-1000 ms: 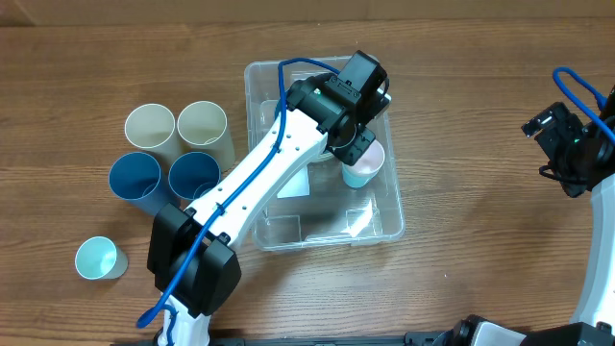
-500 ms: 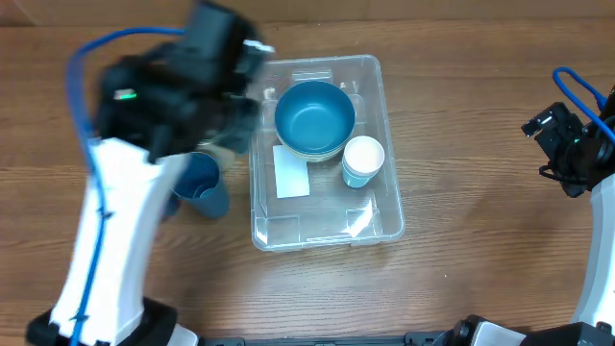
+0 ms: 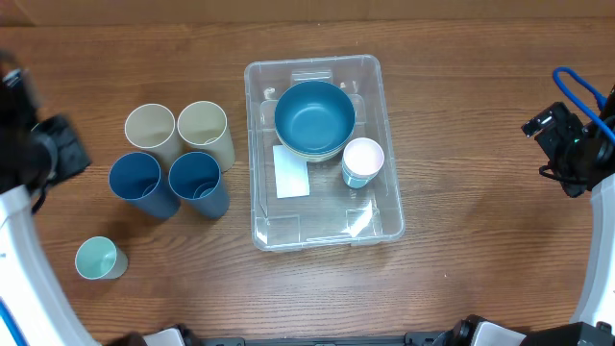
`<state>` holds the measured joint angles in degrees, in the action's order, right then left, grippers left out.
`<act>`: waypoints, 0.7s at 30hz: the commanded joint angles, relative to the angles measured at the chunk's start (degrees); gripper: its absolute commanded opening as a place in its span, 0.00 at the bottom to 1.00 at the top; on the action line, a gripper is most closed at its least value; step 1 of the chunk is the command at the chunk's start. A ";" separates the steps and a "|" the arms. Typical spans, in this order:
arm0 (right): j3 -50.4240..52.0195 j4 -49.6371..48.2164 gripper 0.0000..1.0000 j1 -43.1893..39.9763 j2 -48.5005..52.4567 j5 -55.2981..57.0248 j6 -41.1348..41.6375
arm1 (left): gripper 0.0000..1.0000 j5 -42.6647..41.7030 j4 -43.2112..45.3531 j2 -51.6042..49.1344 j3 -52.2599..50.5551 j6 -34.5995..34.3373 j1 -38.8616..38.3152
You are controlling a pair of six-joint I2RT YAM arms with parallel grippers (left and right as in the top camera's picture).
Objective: Pack container
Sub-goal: 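Withdraw the left gripper back to the left of the table, then lower the left gripper onto the mint green cup and grasp it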
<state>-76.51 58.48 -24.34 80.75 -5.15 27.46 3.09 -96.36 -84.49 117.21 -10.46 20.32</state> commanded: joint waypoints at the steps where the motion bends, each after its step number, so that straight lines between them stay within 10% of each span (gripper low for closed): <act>1: -0.48 -0.24 1.00 -0.15 0.02 -0.09 0.48 | 0.30 -4.24 2.75 6.67 -12.37 -5.05 10.40; 21: -0.48 -0.24 1.00 -0.15 0.02 -0.09 0.48 | 0.58 -8.48 26.77 18.88 -62.18 -11.50 26.71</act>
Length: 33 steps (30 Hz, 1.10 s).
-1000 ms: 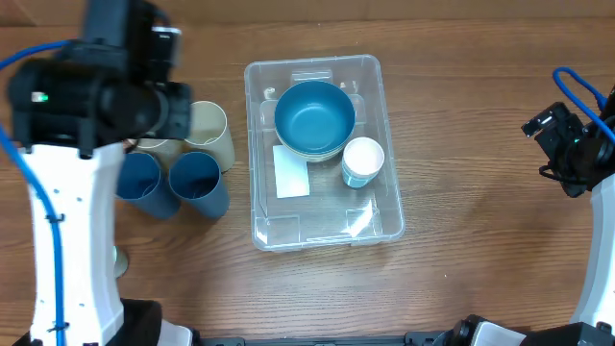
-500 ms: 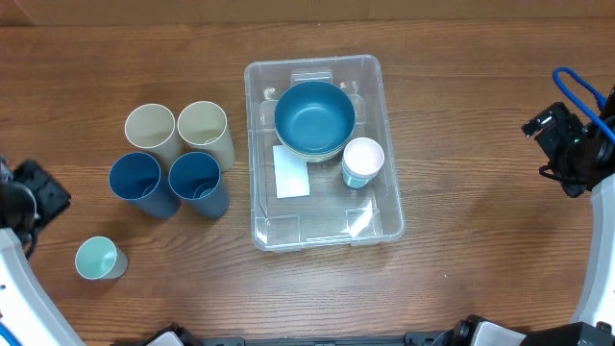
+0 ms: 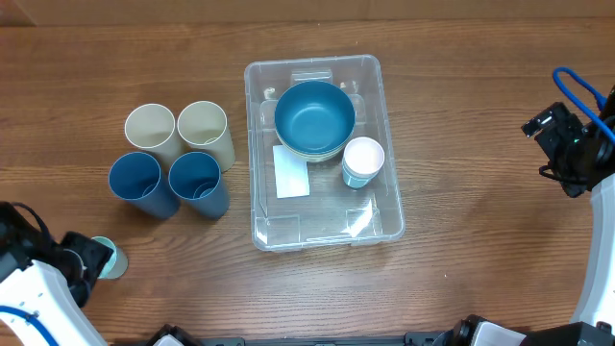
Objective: Pack container
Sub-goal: 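Lower the left gripper onto the mint green cup and grasp it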
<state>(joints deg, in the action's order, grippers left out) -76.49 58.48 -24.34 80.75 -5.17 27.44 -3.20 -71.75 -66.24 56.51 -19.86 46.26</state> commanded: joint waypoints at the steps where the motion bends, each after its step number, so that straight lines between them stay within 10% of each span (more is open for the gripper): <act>1: -0.50 -0.24 1.00 -0.15 0.02 -0.07 0.50 | 0.60 -2.19 3.10 0.63 -2.34 -2.23 0.76; 25: -0.50 -0.24 1.00 -0.15 0.02 -0.07 0.50 | 0.70 8.96 14.91 -7.52 -9.55 -8.72 1.07; 33: -0.50 -0.24 1.00 -0.15 0.02 -0.07 0.50 | 0.25 8.07 18.29 -12.02 -9.53 -7.54 1.07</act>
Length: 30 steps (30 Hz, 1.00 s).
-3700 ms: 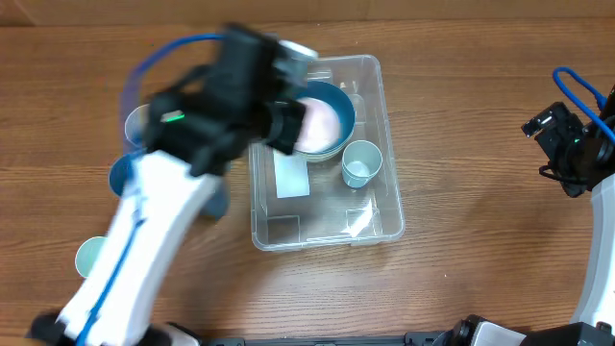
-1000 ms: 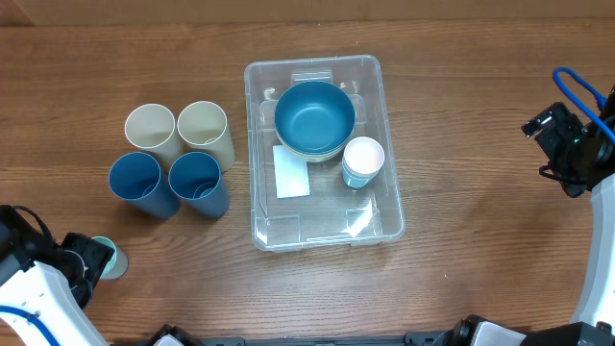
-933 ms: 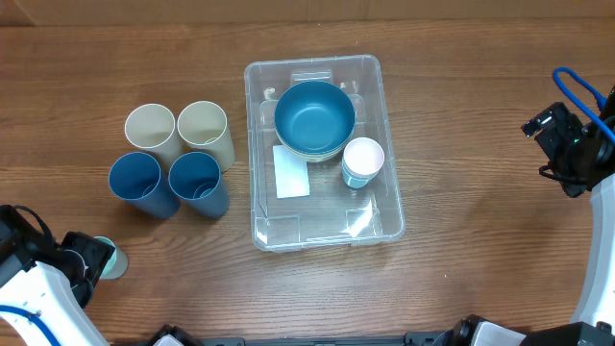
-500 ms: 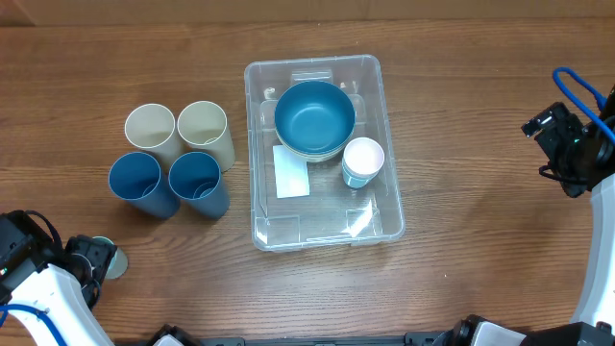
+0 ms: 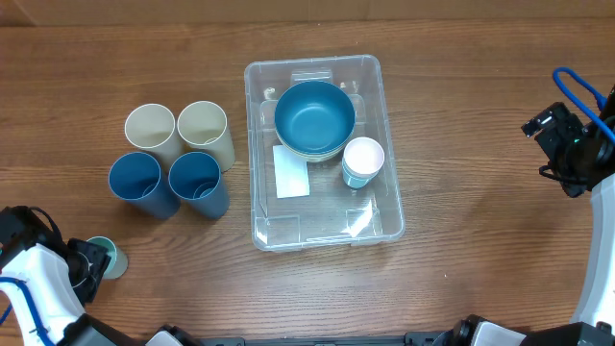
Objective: Pack container
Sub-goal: 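Lower the left gripper onto the mint green cup and grasp it, then carry the mint green cup into the bin and drop it into the pink cup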
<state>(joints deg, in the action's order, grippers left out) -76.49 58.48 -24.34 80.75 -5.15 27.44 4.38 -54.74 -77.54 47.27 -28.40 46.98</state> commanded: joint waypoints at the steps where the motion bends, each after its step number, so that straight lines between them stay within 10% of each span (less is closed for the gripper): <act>1: -0.50 -0.24 1.00 -0.15 0.02 -0.09 0.50 | 0.24 0.20 1.75 -0.57 -0.22 1.51 0.35; 6: -0.50 -0.24 1.00 -0.15 0.02 -0.09 0.50 | 0.04 -1.07 2.03 0.83 1.25 1.90 0.35; 15: -0.50 -0.22 1.00 -0.15 0.02 -0.09 0.50 | 0.04 -2.36 -6.78 6.23 17.86 2.12 0.35; 21: -0.50 -0.24 1.00 -0.17 0.02 -0.09 0.50 | 0.04 -20.06 -12.33 9.77 34.82 7.32 -0.79; 30: -0.50 -0.24 1.00 -0.15 0.02 -0.09 0.50 | 0.04 -26.80 -16.39 10.40 54.40 22.47 -24.24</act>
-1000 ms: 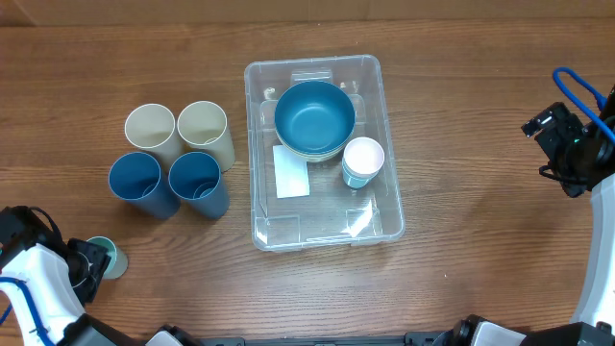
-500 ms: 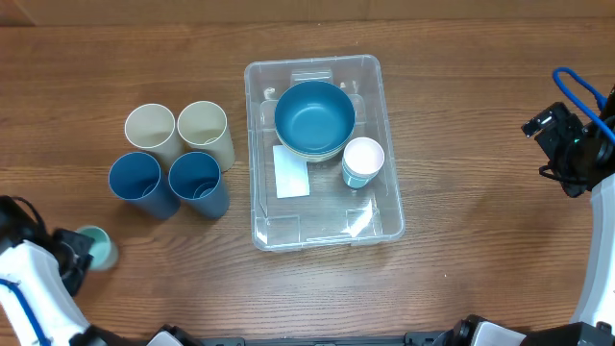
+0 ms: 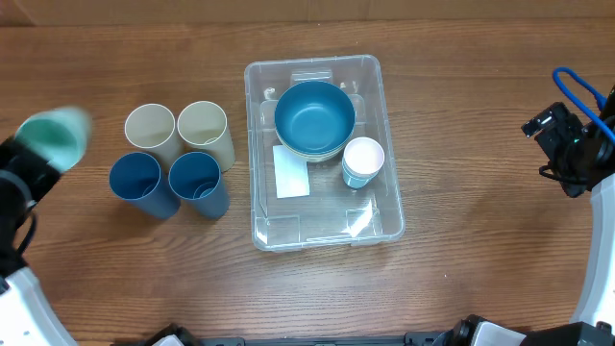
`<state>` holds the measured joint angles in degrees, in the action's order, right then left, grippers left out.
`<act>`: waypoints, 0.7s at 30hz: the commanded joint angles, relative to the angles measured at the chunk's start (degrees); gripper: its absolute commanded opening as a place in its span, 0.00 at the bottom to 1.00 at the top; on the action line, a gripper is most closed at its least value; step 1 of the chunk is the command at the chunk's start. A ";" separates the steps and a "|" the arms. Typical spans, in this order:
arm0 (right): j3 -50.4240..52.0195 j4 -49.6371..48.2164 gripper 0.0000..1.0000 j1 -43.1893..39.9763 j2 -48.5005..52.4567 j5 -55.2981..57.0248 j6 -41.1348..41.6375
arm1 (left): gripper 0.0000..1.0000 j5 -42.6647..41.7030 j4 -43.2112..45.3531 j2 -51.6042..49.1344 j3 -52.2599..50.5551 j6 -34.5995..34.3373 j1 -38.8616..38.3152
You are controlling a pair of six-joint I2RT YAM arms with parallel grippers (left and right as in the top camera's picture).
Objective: Pack container
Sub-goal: 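Carry the mint green cup into the bin and drop it into the pink cup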
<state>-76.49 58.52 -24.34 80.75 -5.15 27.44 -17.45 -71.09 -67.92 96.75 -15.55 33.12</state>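
A clear plastic container [image 3: 254,163] stands at the table's middle. Inside it are a blue bowl [image 3: 314,115], a small white cup [image 3: 363,159] and a white card [image 3: 291,171]. At the far left my left gripper [image 3: 43,154] is raised off the table and shut on a small light-teal cup [image 3: 55,135], which looks blurred. Beside it to the right stand two beige cups [image 3: 151,127] and two dark blue cups [image 3: 135,178]. My right gripper [image 3: 565,152] hangs at the right edge, far from everything; its fingers are not clear.
The second beige cup [image 3: 204,125] and second blue cup [image 3: 196,178] stand close against the container's left wall. The container's front half holds nothing. A blue cable [image 3: 577,91] loops above the right arm.
My left gripper was low at the front left around the teal cup on the table. Now it holds that cup lifted, farther back, level with the beige cups. The right arm has not moved.
At first the teal cup stood alone at the front left, with my left gripper away at the left edge. Then the gripper was down beside the cup, then around it. Now the cup is off the table in the gripper. Nothing in the container changed.
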 commanded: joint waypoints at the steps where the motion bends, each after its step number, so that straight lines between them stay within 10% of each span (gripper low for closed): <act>1: -0.50 -0.28 1.00 -0.15 0.02 -0.09 0.50 | 0.04 -4.85 0.44 0.59 5.31 11.34 -14.40; 21: -0.50 -0.28 1.00 -0.17 0.02 -0.09 0.50 | 0.04 11.96 9.38 -32.87 5.42 30.62 -64.94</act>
<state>-76.49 58.50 -24.34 80.75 -5.15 27.46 -9.58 -63.99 -99.98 101.60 10.46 -27.42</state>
